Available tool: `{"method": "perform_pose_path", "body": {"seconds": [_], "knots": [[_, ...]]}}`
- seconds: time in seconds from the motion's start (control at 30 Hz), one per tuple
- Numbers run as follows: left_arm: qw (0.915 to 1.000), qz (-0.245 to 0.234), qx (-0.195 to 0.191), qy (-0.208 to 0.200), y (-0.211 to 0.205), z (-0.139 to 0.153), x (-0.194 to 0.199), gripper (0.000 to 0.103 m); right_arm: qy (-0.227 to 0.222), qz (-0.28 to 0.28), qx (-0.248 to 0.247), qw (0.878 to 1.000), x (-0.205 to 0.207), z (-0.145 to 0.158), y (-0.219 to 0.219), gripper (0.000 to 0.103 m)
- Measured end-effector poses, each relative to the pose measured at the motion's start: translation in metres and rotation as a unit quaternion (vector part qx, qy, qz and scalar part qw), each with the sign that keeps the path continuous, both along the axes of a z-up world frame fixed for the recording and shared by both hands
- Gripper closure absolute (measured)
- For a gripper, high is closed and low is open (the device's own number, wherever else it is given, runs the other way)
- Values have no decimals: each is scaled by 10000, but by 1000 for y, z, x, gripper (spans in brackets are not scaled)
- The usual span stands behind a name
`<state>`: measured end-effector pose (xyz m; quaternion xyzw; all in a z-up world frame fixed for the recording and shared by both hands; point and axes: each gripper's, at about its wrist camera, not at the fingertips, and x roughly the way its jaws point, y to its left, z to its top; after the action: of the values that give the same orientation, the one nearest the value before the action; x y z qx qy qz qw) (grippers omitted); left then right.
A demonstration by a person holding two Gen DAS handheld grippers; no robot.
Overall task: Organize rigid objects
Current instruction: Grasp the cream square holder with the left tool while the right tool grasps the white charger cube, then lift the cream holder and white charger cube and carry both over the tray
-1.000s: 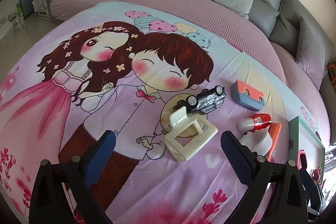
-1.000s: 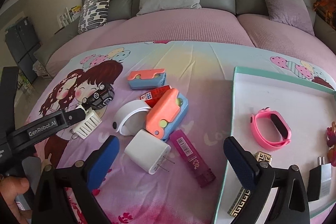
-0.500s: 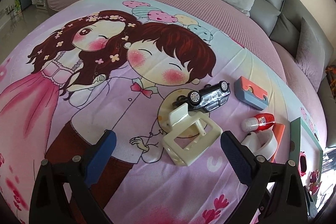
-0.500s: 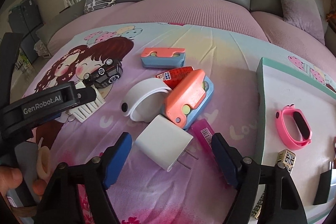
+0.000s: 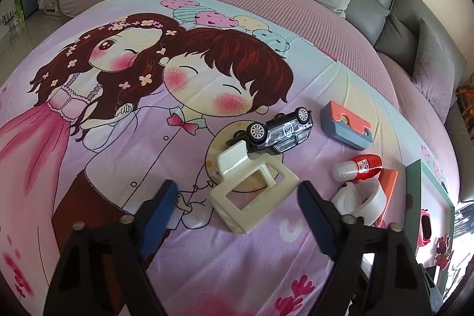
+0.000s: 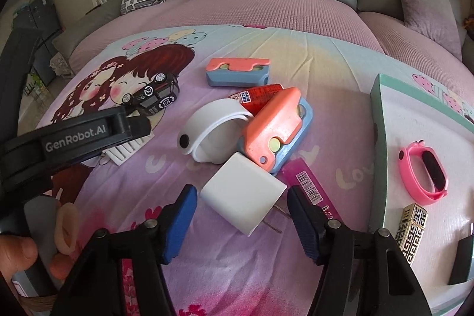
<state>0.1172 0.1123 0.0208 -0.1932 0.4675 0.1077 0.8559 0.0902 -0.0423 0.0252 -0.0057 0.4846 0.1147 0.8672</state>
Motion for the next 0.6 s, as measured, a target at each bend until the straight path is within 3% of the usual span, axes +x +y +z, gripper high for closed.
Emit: {"method": "perform_pose_path", "body": {"seconds": [0.1,0.23,0.6], "knots": [[10000,-26,53,23,-3,-1,2,25,41,-32,-2,10000,1,-2,-1,38],[10000,0,25,21,-2,0,0,52,88,-46,-8,10000,1,-4,-2,39],[10000,-65,43,-46,-4,4,-3,55,79,-45,77,9999,0,-3,-4,41]]}}
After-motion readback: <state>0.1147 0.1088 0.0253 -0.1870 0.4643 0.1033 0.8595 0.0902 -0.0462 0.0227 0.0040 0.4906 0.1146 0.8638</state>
